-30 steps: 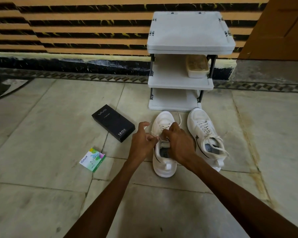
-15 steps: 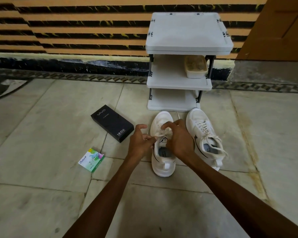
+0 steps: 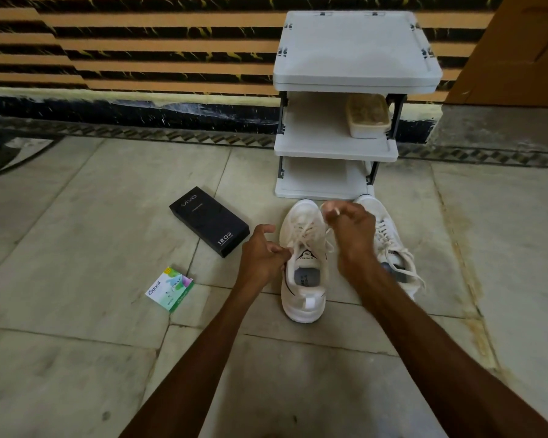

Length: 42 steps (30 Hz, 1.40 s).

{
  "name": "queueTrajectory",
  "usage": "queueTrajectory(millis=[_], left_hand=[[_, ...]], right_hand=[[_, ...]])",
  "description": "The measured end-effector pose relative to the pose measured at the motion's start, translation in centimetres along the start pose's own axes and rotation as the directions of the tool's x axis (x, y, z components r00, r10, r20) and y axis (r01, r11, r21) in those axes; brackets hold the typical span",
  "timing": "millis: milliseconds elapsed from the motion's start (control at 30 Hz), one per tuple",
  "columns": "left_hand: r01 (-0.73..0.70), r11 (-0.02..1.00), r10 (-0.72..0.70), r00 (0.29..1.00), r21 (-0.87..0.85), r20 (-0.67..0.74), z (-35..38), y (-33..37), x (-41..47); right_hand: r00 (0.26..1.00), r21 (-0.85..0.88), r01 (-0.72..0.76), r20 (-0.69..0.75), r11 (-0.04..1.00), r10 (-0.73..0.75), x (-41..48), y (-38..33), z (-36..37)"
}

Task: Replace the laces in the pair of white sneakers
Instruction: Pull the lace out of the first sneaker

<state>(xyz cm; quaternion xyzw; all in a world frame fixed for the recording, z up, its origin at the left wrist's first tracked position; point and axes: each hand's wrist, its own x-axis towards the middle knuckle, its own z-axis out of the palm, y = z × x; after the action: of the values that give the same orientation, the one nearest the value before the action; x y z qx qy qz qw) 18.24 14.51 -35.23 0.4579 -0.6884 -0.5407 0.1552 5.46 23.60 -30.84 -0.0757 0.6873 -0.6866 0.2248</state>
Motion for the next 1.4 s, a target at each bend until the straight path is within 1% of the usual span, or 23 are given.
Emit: queueTrajectory(millis=[67,100,133,167,200,233,267,300,400,467,567,600,633,700,767,833,933,967,1000,1067,1267,1333,1400], left_hand=[[-0.014,0.999,0.014,1.000,0.032,-0.012,0.2,-0.1,0.0],[-0.024,0.999,0.024,1.000,0.046,-0.018,0.2,-0.1,0.0],[-0.034,0.998,0.036,0.999,0.059,-0.024,0.3,-0.1,0.0],[-0.039,0.997,0.041,0.999,0.070,-0.026,0.3,-0.1,-0.1],[-0.034,0.996,0.036,0.999,0.077,-0.028,0.3,0.0,-0.1],[-0.021,0.997,0.023,0.999,0.079,-0.029,0.3,0.1,-0.1],[-0.005,0.997,0.007,1.000,0.076,-0.028,0.3,0.3,-0.1],[0.009,0.998,-0.008,1.000,0.069,-0.024,0.3,0.4,-0.2],[0.031,0.999,-0.030,0.999,0.033,-0.012,0.3,0.5,-0.3],[0.036,0.999,-0.036,0.999,0.033,-0.012,0.3,0.6,-0.4],[0.033,0.999,-0.032,0.999,0.035,-0.010,0.2,0.8,-0.5],[0.025,0.999,-0.025,1.000,0.036,-0.011,0.2,0.8,-0.5],[0.015,0.999,-0.014,1.000,0.041,-0.013,0.2,0.8,-0.5],[-0.010,0.997,0.012,1.000,0.076,-0.016,0.2,0.6,-0.5],[-0.021,0.994,0.023,1.000,0.112,-0.013,0.3,0.5,-0.5],[-0.023,0.993,0.024,1.000,0.113,-0.010,0.3,0.6,-0.5],[-0.109,0.976,0.113,0.993,0.191,-0.013,0.3,0.9,-0.9],[-0.167,0.963,0.173,0.985,0.211,-0.012,0.3,1.0,-1.1],[-0.238,0.945,0.245,0.970,0.223,-0.001,0.5,1.1,-1.4],[-0.371,0.876,0.377,0.925,0.308,0.044,1.0,1.2,-1.7],[-0.458,0.695,0.455,0.877,0.554,0.154,1.9,1.3,-1.4],[-0.481,0.639,0.482,0.858,0.600,0.175,2.1,1.6,-1.3],[-0.505,0.587,0.498,0.841,0.632,0.209,2.3,1.9,-1.4]], right_hand=[[0.969,0.389,-0.235,0.165,0.891,0.184,0.5,-2.1,-0.2],[0.944,0.451,-0.307,0.255,0.838,0.208,0.4,-2.6,-0.2],[0.934,0.392,-0.312,0.295,0.866,0.203,0.0,-2.8,-0.2],[0.943,0.199,-0.220,0.292,0.955,0.157,-0.4,-2.6,-0.2],[0.950,-0.130,-0.017,0.307,0.991,0.057,-0.8,-2.1,-0.3],[0.926,-0.450,0.221,0.376,0.865,-0.041,-1.0,-1.4,-0.3],[0.879,-0.644,0.402,0.471,0.651,-0.076,-1.3,-0.7,-0.2],[0.837,-0.728,0.504,0.545,0.464,-0.054,-1.5,-0.2,-0.1],[0.791,-0.783,0.611,0.609,0.116,-0.058,-2.0,0.9,0.5],[0.783,-0.784,0.620,0.616,0.029,-0.085,-2.2,0.7,0.6],[0.793,-0.794,0.603,0.588,0.072,-0.156,-1.5,0.3,0.3],[0.821,-0.801,0.569,0.544,0.185,-0.172,-1.2,0.2,0.1],[0.867,-0.771,0.495,0.471,0.400,-0.163,-0.9,0.1,-0.2],[0.955,-0.472,0.104,0.292,0.875,0.044,-0.7,0.0,-0.6],[0.952,-0.141,-0.179,0.223,0.974,0.208,-0.6,-0.1,-1.1],[0.965,-0.077,-0.167,0.191,0.983,0.178,-0.3,-0.5,-1.5],[0.980,-0.279,0.037,0.200,0.960,0.021,0.0,-1.0,-1.5],[0.976,-0.431,0.147,0.208,0.890,-0.060,0.2,-0.8,-1.7],[0.962,-0.600,0.260,0.227,0.756,-0.150,0.2,-0.6,-2.0],[0.914,-0.743,0.402,0.293,0.535,-0.279,-0.1,0.0,-2.7],[0.891,-0.871,0.453,0.434,0.190,-0.136,-2.2,1.5,-2.5],[0.893,-0.872,0.447,0.423,0.200,-0.151,-2.0,1.9,-2.5],[0.900,-0.855,0.436,0.405,0.282,-0.163,-1.8,2.1,-2.7]])
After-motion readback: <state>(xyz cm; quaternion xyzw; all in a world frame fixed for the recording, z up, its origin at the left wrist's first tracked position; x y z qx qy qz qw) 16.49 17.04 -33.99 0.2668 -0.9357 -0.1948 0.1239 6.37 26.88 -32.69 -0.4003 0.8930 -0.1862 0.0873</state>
